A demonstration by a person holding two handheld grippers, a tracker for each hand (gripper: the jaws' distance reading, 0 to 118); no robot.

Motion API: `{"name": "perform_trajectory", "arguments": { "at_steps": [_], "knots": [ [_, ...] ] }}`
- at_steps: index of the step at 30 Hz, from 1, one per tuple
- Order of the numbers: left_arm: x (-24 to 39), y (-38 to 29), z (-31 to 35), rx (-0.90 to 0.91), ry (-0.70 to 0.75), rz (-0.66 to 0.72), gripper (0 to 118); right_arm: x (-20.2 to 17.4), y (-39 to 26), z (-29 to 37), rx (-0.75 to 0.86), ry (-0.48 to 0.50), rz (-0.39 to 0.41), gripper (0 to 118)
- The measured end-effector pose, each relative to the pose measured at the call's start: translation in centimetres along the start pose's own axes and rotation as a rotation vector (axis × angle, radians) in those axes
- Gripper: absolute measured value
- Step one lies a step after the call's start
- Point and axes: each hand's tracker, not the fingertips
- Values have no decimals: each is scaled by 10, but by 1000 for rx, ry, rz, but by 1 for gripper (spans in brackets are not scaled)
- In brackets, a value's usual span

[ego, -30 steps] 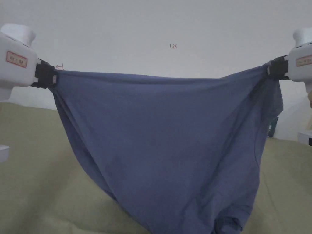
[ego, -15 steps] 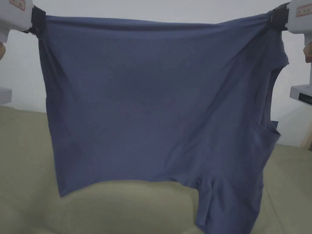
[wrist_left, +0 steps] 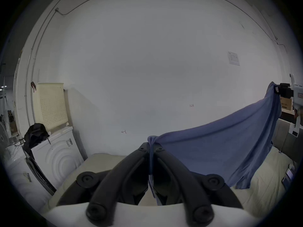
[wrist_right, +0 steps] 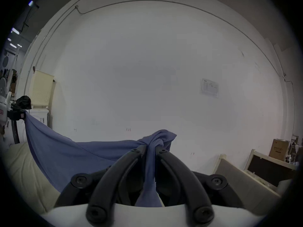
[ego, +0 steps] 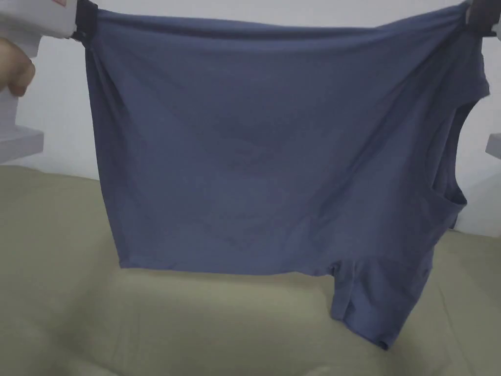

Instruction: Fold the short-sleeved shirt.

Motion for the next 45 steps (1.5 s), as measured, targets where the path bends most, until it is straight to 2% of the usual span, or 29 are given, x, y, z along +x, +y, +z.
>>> {"name": "perform_trajectory", "arguments": {
  "at_steps": [6,11,23,31,33,36,45],
  "knots": [
    [3,-53,23,-68,-67,62,4,2,-53,33,-137,6,-44,13],
    [13,-93,49,-134,-94,35,4,-1,-96,68,-275,20,-49,13],
    [4,-180,149,-246,-200,61,4,-2,-184,209,-399,55,-101,13],
    [7,-262,227,-349,-244,47,4,-17,-256,309,-462,52,-158,13],
    [8,-284,245,-383,-224,32,4,-22,-272,333,-481,58,-192,13],
    [1,-318,261,-420,-234,64,4,-28,-296,364,-523,57,-241,13],
    [1,-376,305,-464,-243,42,4,-26,-350,426,-609,58,-259,13]
  ]
}}
